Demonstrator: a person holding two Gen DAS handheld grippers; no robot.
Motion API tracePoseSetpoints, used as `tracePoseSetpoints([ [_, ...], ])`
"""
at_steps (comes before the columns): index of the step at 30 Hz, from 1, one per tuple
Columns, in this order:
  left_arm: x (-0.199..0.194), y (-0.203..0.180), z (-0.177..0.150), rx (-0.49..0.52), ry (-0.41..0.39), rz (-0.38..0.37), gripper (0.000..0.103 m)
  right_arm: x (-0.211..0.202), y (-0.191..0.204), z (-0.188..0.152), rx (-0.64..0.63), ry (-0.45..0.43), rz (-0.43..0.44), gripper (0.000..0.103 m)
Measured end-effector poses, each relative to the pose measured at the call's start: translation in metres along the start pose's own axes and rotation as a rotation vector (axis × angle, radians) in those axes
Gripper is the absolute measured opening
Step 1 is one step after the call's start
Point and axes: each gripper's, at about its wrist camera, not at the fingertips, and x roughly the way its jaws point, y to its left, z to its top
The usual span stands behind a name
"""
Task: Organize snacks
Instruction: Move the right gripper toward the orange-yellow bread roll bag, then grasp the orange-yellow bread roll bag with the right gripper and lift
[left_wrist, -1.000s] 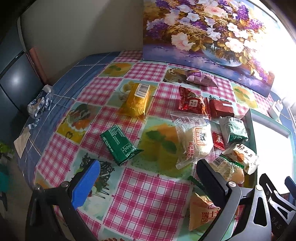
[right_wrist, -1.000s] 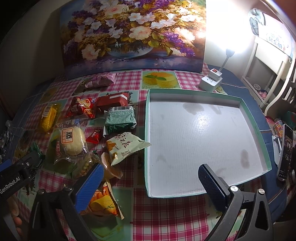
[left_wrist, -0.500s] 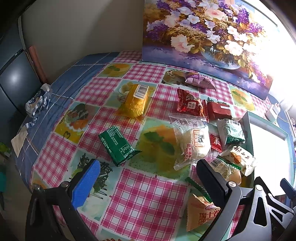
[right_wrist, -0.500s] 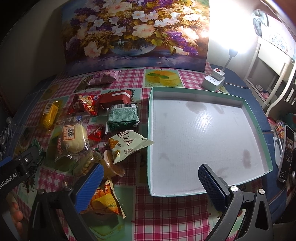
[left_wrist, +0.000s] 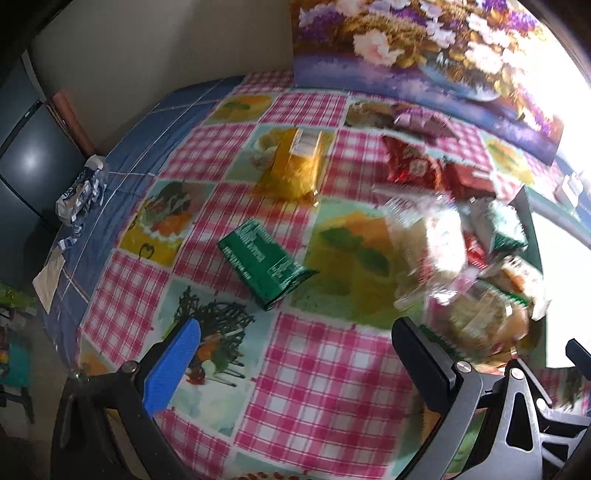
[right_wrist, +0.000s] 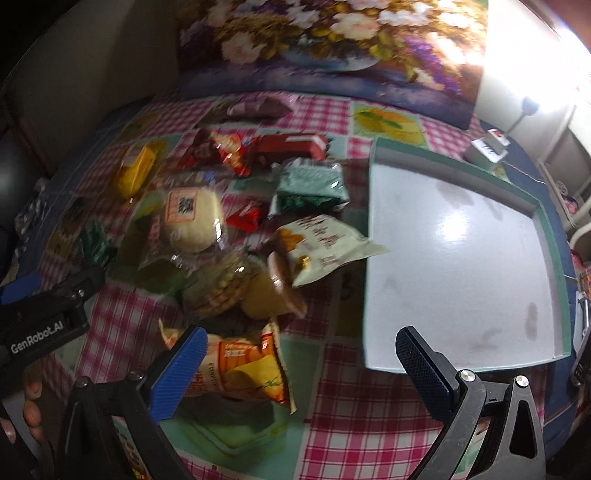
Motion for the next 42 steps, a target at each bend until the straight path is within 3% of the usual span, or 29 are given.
tracePoseSetpoints([
  [6,0.009,0.01,-0.003,-0.011,0.031,0.023,0.103,0.015,0.028,-0.003,-0.092,0.071,0.096,0.103],
  [12,0.014,0.011,-0.003,-0.014,0.049,0.016,0.103,0.035,0.042,-0.008,-0.114,0.147,0.109,0.103],
  [15,0.015,0.012,-0.003,-0.022,0.05,0.017,0.103,0.036,0.043,-0.009,-0.104,0.146,0.108,0.102],
  [18,0.015,0.011,-0.002,-0.024,0.048,0.013,0.103,0.035,0.045,-0.009,-0.096,0.143,0.136,0.084],
  [33,0.013,0.013,-0.002,-0.049,0.043,-0.006,0.103,0.021,0.017,-0.005,0.005,0.122,0.153,0.072],
  [39,0.012,0.011,-0.001,-0.056,0.039,-0.016,0.103,0.005,0.005,-0.006,0.062,0.073,0.161,0.071],
  [42,0.013,0.011,0.001,-0.069,0.044,-0.031,0.103,-0.009,-0.005,-0.008,0.107,0.043,0.119,0.071],
])
